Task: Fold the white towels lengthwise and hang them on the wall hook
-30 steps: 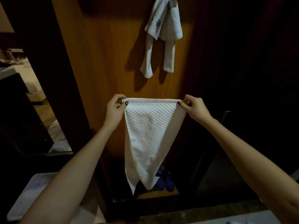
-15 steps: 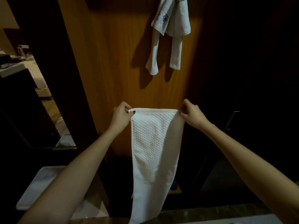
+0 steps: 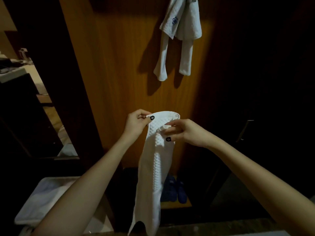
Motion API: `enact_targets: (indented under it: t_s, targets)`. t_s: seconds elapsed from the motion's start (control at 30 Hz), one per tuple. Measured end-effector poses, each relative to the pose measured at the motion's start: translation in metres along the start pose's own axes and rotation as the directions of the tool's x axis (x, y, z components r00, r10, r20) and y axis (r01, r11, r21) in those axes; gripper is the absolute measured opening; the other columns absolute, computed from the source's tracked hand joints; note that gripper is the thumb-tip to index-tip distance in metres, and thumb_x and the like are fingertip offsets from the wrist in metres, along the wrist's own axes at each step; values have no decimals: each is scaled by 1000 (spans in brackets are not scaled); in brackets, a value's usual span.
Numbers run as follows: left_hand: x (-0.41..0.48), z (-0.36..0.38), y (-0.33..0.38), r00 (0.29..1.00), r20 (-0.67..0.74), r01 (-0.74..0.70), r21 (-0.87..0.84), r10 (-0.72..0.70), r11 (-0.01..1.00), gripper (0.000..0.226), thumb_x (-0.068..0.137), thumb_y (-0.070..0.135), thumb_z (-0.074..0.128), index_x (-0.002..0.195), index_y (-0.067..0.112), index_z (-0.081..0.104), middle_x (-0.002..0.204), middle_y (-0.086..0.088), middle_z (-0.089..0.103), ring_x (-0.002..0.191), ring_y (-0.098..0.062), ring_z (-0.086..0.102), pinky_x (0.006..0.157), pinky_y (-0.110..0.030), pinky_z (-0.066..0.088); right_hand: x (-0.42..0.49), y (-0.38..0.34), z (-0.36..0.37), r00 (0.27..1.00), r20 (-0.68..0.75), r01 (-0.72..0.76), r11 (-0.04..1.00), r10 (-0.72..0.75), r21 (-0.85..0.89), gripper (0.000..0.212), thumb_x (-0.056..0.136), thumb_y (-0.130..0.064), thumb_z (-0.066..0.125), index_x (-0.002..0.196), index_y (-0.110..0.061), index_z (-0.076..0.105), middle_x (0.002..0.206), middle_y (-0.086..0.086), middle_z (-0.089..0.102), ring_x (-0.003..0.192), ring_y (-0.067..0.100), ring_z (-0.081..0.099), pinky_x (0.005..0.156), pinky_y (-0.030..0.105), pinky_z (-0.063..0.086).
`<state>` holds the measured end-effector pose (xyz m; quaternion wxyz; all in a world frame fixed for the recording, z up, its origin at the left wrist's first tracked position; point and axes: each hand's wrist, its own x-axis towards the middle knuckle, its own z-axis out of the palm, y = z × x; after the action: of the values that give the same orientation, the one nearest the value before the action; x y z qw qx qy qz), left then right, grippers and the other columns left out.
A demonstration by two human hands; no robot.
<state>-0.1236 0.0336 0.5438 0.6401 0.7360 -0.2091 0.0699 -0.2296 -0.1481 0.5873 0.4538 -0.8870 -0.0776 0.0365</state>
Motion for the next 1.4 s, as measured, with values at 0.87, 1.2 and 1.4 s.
enact_targets:
  t_s: [0.87,1.2,1.4]
  targets:
    - [-11,-19,40,984,164,-15,-316,70,949,25,88,-4,59,104,15,64,98,4,69,92,-3,65,76,-14,49,34,-49,-12,899,-242,209,844,-364,-495,28,89,-35,68,84,-8,73,76,-5,62,74,2,52,65,13,37]
    - [-6,-17,45,986,60,-151,-37,153,988,18,97,11,49,98,29,48,101,8,57,80,11,59,65,-11,49,8,-23,-42,976,-100,153,938,-192,-311,21,86,-33,71,99,-17,71,102,2,70,96,19,65,83,42,52]
    - [-8,-18,50,921,-39,-381,118,388,917,14,100,15,41,109,26,38,99,15,49,82,4,54,69,-14,46,13,-33,-39,894,-334,289,954,-297,-76,26,86,-23,72,80,-2,56,77,3,61,70,9,54,62,27,42]
